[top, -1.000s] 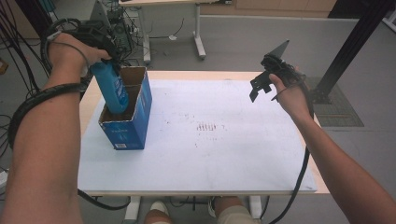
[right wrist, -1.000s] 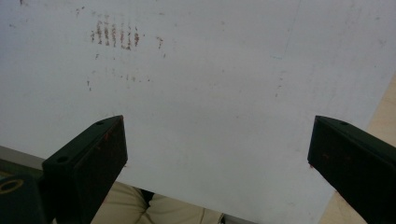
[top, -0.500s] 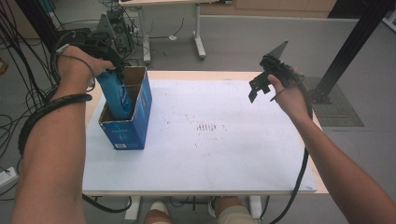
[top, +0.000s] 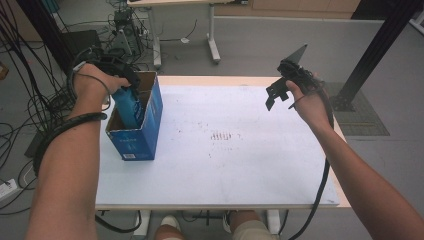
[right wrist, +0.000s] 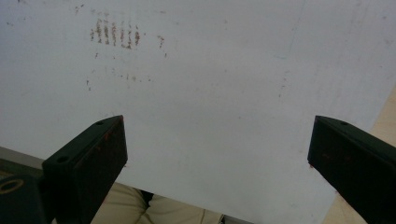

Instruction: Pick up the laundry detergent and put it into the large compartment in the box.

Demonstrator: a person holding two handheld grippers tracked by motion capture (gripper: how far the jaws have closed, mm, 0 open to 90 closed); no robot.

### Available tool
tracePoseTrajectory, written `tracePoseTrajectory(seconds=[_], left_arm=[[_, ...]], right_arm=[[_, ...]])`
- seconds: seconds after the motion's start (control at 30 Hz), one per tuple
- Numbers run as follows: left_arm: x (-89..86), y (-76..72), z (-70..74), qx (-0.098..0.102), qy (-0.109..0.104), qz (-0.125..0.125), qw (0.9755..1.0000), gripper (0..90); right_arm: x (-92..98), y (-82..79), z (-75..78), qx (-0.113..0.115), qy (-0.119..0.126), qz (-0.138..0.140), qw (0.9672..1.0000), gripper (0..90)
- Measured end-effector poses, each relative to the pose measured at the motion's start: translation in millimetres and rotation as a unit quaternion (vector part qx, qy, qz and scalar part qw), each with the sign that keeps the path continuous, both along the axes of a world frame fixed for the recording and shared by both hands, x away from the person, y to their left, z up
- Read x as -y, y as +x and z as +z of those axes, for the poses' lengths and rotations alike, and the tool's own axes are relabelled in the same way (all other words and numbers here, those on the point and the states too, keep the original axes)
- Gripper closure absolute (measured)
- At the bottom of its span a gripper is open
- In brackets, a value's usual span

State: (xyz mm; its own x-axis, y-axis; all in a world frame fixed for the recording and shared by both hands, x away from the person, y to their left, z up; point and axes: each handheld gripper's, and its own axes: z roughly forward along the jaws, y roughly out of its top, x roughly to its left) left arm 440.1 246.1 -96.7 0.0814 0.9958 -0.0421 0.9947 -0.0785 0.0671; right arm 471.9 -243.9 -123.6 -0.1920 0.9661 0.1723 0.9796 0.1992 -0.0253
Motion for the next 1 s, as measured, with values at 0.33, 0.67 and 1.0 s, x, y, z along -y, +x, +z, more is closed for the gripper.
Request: tracePoseTrajectory(seconds=[0.33,0.67,1.0], left_arm=[[4.3,-0.8,-22.4,-0.004,0.005,-0.003,1.0,37.1],[9.4,-1.4,-39.9,-0.003,0.008,-0.015,0.9999,37.1],[11.7,-0.6,-50.6,-0.004,0.011,-0.023,0.9997,37.1]], right_arm=[[1.1,1.4,-6.5,-0.006,0.003,-0.001,1.0,4.5],[0.2,2.6,-11.0,-0.009,0.003,0.0,1.0,4.5],[4.2,3.4,-15.6,-0.012,0.003,-0.004,0.9999,4.5]])
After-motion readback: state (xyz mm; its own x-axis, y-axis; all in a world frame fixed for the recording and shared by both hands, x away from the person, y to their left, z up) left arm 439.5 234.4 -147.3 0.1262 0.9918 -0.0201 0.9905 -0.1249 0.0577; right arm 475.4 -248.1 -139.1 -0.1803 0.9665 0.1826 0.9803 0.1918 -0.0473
